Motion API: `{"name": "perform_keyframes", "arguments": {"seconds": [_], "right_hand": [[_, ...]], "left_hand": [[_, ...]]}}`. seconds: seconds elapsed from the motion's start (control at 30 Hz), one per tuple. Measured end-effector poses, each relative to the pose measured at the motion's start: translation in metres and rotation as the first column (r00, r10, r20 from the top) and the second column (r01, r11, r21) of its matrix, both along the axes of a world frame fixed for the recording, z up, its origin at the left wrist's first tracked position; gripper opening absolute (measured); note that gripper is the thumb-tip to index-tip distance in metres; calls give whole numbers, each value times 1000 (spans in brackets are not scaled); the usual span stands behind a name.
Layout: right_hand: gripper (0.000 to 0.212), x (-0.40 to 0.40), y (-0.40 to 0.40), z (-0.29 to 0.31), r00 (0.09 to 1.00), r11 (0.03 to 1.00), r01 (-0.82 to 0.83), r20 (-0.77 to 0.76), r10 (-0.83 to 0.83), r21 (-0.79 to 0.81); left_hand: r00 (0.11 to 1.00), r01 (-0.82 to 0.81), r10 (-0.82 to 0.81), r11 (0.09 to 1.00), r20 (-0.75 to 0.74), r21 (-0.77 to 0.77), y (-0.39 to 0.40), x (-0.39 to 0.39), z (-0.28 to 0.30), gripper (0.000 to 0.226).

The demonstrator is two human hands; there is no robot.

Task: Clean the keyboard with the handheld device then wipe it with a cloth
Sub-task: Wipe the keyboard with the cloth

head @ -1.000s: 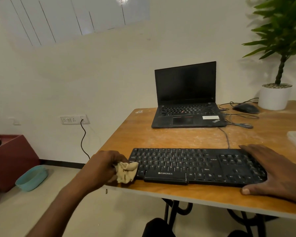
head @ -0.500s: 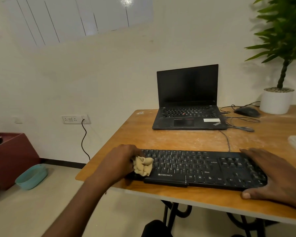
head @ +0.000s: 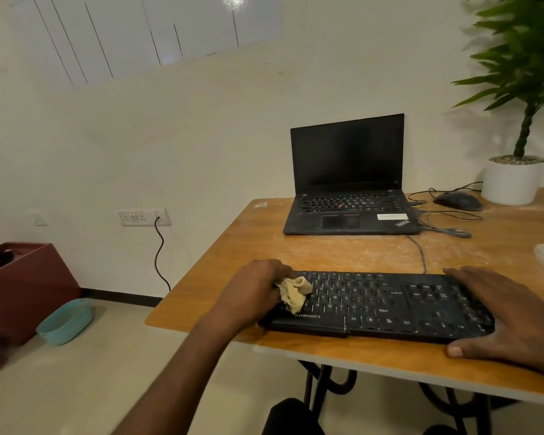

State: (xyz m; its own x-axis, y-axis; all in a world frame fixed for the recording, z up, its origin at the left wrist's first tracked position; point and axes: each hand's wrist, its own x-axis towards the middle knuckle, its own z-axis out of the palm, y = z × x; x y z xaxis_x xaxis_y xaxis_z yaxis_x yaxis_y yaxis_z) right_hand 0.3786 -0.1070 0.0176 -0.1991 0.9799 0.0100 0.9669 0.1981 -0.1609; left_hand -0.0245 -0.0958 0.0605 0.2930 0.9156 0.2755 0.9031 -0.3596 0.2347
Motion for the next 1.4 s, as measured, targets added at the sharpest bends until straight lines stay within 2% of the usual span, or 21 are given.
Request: {"name": "perform_keyframes", "arguments": {"seconds": [0.13, 0.27, 0.43, 0.63, 0.77, 0.93, 1.07, 1.27, 1.4], "right_hand": [[129, -1, -1, 2, 1000, 1000, -3, -23, 3, 2], [132, 0, -2, -1, 999, 1000, -1, -49, 2, 11], [138, -2, -2, 1, 999, 1000, -4, -46, 5, 26], [134, -3, -4, 3, 999, 999, -15, -49, 16, 28], [133, -1, -3, 2, 998, 999, -18, -63, 20, 29], [132, -2, -5, 5, 998, 1000, -27, -64, 28, 15], [138, -3, -4, 5, 999, 1000, -18, -46, 18, 10], [139, -3, -7, 6, 999, 1000, -11, -33, 11, -9], [140, -5, -8, 9, 999, 1000, -10, -32, 9, -16]], "left_hand": [[995, -63, 65, 998, -74, 29, 2, -19, -4, 33], [981, -183, 182, 983, -70, -8, 3, -58, 0, 36], [993, -115, 115, 993, -12, 20, 10, -48, -3, 27], [999, -22, 20, 999, 44, 46, 32, -2, -6, 33], [998, -45, 46, 998, -30, 34, 38, -14, -3, 29], [979, -193, 193, 981, -61, 20, 42, -59, -3, 28], [990, -132, 133, 991, -43, 31, 47, -47, -1, 29], [1000, 5, -5, 999, 6, 46, 58, 16, -2, 32], [999, -39, 39, 999, -4, 32, 58, 12, -1, 30]]}}
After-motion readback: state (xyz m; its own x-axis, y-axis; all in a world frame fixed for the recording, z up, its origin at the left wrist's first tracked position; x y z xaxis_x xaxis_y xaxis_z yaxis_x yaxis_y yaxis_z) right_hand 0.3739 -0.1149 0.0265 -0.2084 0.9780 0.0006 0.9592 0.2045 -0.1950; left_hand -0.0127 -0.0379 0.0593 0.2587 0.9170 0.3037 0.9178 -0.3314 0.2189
